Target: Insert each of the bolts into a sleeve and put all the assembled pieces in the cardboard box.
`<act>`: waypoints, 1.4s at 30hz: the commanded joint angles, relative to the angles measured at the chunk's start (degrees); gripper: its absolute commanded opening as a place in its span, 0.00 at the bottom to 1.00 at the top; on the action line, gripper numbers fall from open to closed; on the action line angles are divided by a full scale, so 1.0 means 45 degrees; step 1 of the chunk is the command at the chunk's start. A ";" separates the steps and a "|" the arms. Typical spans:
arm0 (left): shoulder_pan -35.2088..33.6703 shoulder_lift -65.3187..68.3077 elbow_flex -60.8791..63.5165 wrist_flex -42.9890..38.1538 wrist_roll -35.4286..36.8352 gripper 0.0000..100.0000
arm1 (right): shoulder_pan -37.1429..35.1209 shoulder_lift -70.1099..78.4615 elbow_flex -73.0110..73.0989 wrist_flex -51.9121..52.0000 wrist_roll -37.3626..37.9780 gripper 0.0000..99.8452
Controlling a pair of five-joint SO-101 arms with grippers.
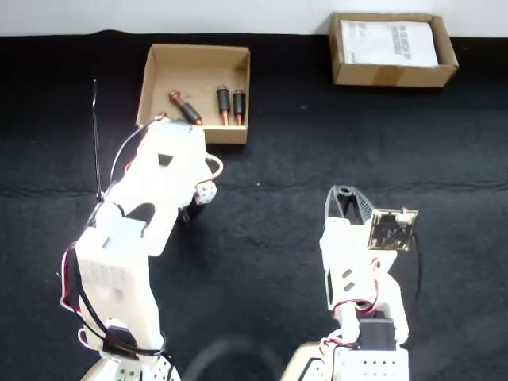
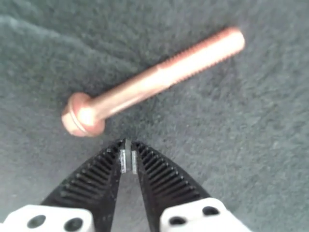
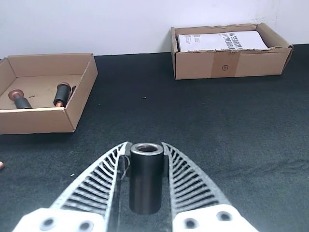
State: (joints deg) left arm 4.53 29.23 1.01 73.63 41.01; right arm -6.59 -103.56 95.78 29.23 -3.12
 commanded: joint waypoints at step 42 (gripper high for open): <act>-0.4523 -0.0147 -0.1436 -0.4806 0.5958 0.01 | -0.0088 -0.0244 0.1670 0.0772 -0.0020 0.01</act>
State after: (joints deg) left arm -14.55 29.49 -3.30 52.70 67.30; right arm -6.59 -103.56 95.78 32.66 -3.12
